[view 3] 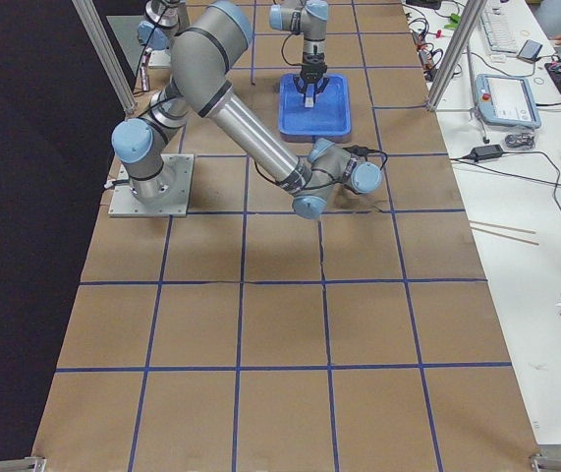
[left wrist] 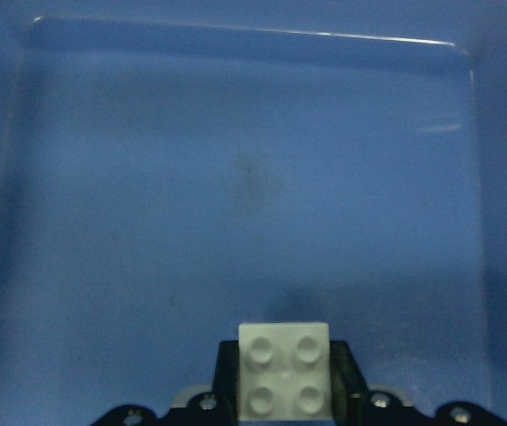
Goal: Assemble white blocks and place on blue tray
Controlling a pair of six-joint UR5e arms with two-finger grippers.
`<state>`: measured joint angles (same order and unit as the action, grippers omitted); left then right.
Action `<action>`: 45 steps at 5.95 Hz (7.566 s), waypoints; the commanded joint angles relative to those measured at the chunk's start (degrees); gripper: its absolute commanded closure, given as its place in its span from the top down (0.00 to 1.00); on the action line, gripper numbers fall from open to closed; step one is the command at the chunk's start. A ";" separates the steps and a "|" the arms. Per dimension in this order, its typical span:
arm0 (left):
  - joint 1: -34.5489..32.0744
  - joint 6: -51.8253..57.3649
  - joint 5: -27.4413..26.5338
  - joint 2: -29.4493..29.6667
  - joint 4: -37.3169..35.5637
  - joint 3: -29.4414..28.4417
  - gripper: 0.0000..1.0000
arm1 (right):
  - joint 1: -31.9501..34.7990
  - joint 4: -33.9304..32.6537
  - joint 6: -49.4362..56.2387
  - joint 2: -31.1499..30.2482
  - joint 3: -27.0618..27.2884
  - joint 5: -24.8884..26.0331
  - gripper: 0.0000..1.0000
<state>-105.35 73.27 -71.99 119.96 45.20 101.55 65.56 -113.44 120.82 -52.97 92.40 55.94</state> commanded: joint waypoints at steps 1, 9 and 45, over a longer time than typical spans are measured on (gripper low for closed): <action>-0.12 -0.15 -2.17 0.01 -0.38 0.14 0.00 | 0.27 0.33 -1.54 -1.16 -0.46 -0.57 0.18; 3.20 -0.15 -7.69 -13.91 21.59 -1.45 0.99 | 3.61 9.39 -4.37 -19.88 11.46 -6.08 0.17; 15.00 -75.82 -18.45 -35.68 39.88 -6.98 0.99 | 28.04 -38.17 -49.74 -9.40 18.97 -6.48 1.00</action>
<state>-90.35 -2.55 -90.44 84.36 85.14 94.57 93.68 -151.97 75.22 -60.00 112.05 47.71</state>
